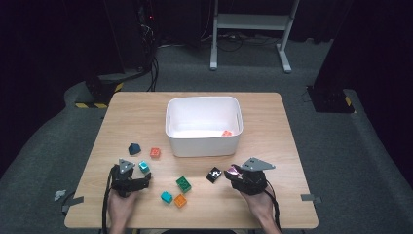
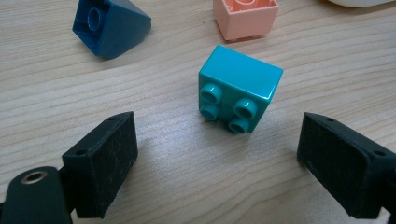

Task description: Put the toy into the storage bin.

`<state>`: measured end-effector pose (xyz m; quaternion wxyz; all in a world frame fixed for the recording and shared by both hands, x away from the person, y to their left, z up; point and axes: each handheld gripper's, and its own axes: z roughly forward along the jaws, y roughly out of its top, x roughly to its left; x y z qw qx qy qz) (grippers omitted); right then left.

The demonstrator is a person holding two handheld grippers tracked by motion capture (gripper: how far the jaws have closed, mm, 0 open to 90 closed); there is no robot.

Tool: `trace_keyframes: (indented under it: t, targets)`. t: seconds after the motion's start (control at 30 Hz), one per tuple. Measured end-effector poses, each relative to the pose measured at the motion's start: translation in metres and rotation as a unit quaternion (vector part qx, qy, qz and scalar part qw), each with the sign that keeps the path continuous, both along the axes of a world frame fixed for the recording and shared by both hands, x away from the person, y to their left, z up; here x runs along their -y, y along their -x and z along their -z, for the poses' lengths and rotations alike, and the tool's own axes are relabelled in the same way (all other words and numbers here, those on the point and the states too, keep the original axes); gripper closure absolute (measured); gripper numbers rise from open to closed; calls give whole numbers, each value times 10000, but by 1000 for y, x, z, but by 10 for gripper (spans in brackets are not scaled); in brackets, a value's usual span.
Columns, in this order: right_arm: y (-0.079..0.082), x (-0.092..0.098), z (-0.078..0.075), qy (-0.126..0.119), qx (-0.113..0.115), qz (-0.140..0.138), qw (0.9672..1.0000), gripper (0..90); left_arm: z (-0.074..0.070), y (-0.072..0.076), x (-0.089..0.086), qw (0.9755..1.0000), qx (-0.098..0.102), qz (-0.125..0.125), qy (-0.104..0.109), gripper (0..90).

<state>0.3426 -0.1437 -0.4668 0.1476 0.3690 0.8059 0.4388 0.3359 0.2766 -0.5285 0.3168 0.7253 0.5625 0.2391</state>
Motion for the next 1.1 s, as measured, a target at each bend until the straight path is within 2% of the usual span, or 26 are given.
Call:
trace_keyframes:
  t: [0.5,0.6,1.1]
  targets:
    - [-7,1,-19,-48,21,-46,10000,588,0,0,0,10000,1,0,0,124]
    - [-9,2,-24,-19,82,-68,9999,588,0,0,0,10000,2,-1,3,124]
    - [-17,3,-39,-174,106,-103,9997,589,0,0,0,10000,1,-9,6,125]
